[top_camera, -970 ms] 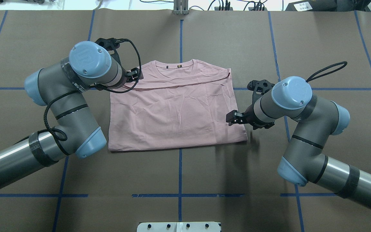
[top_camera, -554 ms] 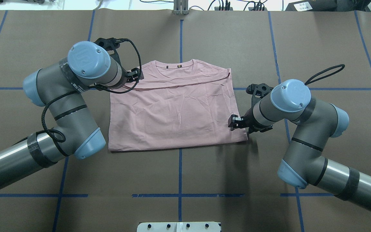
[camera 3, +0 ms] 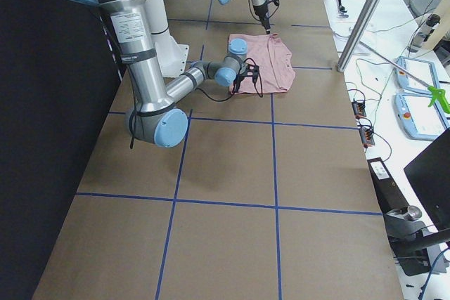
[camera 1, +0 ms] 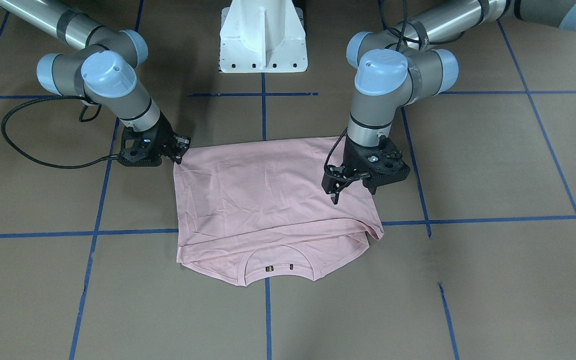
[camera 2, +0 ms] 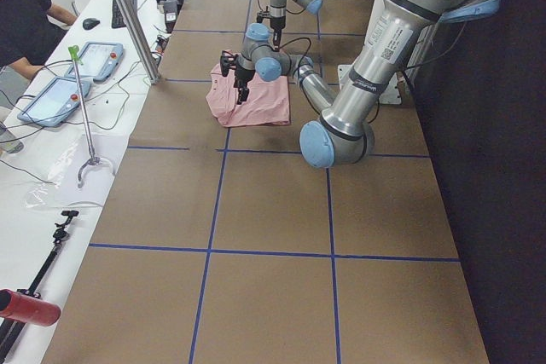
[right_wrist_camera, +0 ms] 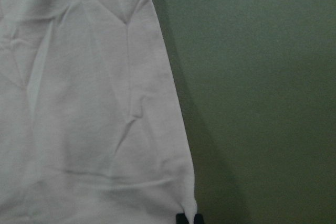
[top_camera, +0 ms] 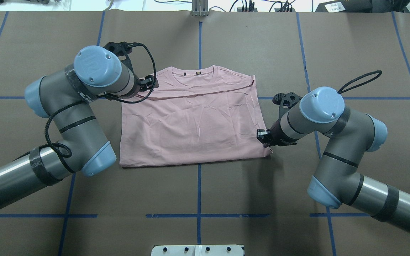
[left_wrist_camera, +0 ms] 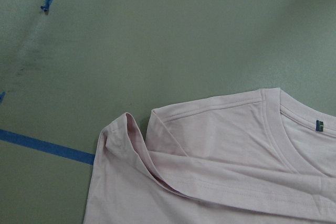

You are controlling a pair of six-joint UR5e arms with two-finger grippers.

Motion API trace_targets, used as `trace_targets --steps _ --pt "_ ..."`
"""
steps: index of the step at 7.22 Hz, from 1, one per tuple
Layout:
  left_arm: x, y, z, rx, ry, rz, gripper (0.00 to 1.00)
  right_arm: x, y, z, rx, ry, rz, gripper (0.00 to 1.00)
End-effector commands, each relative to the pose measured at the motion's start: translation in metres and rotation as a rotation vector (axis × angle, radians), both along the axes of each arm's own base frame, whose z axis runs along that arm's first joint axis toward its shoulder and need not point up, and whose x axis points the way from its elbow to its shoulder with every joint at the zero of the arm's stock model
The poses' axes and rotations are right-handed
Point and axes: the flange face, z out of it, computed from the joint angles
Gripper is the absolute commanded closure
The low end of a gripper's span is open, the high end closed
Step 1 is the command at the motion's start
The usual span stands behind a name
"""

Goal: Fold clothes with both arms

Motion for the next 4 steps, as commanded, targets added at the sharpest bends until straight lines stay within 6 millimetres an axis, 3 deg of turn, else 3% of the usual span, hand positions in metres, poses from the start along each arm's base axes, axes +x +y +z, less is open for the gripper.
trace_targets --steps 1,3,4 --pt "0.004 0.004 -0.002 -0.005 0.006 0.001 0.0 0.029 0.026 -0.004 -0.007 0.018 -0.007 1.0" --pt "0.009 0.015 -0.008 -0.005 0.022 0.01 0.0 0.042 0.068 0.012 -0.018 0.031 -0.053 1.0" --pt "0.015 0.022 -0.012 -0.015 0.034 0.009 0.0 0.049 0.108 0.027 -0.031 0.051 -0.117 1.0"
